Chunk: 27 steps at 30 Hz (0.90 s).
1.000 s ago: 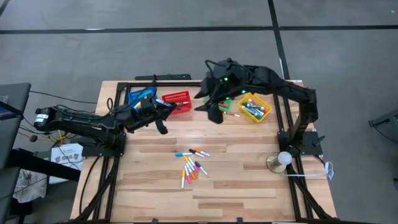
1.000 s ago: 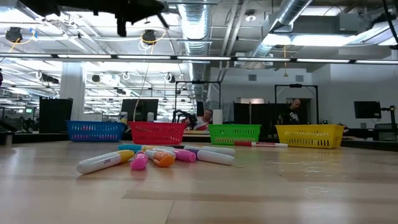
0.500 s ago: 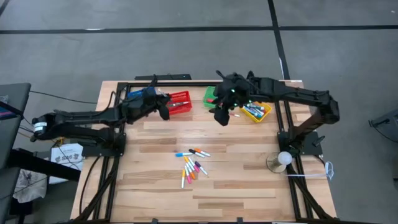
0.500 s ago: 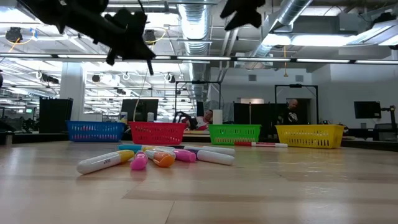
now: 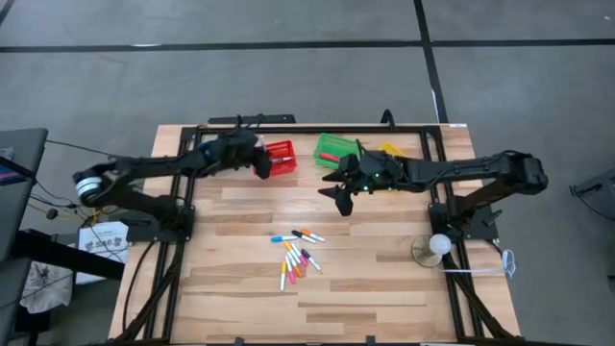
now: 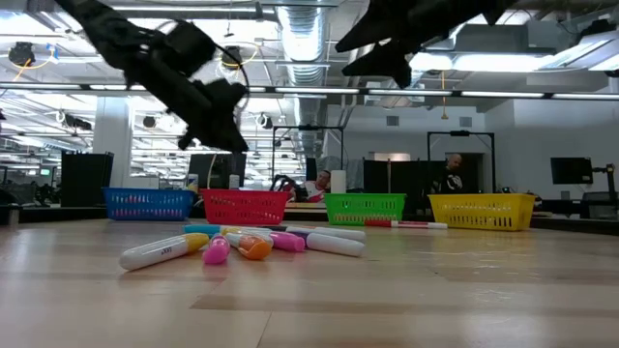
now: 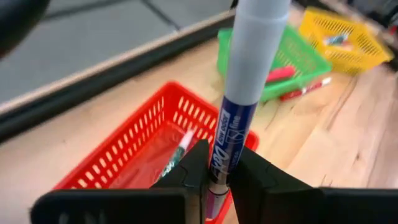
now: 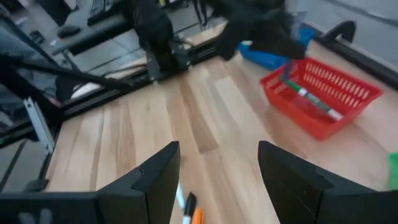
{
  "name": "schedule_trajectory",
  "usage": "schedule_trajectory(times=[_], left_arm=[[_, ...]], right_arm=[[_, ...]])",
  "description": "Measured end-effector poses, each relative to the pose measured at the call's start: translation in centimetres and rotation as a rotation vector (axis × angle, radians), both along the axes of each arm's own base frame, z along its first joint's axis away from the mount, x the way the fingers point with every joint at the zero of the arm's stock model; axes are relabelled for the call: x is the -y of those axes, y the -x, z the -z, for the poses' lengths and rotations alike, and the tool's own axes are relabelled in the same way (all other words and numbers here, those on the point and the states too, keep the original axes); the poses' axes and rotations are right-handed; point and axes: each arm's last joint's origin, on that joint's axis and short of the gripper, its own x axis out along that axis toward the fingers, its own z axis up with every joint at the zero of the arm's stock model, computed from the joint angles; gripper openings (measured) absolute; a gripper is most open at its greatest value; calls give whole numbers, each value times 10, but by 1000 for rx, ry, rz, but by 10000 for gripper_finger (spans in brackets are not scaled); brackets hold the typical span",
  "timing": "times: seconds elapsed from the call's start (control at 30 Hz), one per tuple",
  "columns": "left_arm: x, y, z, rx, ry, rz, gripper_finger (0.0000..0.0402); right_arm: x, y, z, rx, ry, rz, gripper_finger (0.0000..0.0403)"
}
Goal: Pick & Place Markers
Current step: Put the small purple marker pen into the red bin, then put the small red marker pen into the red bin
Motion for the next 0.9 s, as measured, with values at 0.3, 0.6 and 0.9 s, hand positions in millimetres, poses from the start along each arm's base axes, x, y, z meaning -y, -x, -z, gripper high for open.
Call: schedule_trajectory(times=[0.3,0.6,0.9], left_arm=[[-25,-31,-4,-147,20,40,50],[-22,-26,-5,-226,40,66,66],[-12,-23,0,-330,58,90,94]], right_arm=[[18,1,8,-56,28,42,205],[40,8,11,-104,39,60,205],[41,8,11,-103,93,32,205]])
